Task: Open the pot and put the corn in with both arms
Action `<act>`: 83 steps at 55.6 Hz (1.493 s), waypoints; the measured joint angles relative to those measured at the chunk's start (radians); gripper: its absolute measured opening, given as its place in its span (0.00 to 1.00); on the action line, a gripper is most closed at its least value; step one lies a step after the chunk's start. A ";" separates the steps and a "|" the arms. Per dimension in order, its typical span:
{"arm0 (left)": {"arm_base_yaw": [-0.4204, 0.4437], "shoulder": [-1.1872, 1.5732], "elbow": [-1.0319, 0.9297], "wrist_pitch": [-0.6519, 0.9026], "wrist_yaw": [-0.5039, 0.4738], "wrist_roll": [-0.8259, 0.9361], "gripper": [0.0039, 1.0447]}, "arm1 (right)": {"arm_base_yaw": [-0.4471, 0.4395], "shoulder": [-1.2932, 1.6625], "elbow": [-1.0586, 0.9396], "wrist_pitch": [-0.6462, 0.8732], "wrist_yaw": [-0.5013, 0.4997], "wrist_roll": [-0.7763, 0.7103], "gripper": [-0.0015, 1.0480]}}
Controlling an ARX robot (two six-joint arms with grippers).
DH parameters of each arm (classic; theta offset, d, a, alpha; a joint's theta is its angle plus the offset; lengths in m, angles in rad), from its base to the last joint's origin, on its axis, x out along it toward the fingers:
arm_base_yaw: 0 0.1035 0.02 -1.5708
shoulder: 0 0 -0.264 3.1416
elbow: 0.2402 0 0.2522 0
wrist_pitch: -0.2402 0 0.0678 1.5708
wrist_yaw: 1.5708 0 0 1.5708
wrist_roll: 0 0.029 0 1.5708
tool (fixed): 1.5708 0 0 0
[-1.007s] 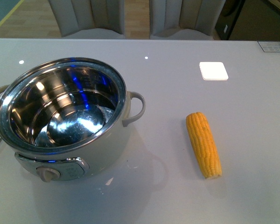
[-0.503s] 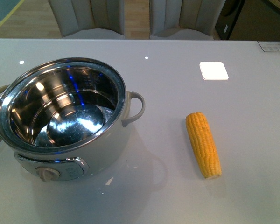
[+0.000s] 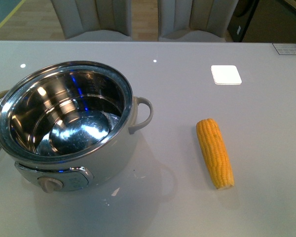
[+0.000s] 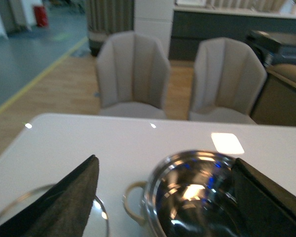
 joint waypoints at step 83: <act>-0.231 -0.624 -0.025 -0.574 -0.282 0.014 0.03 | 0.000 -0.001 0.000 0.000 0.001 0.000 0.92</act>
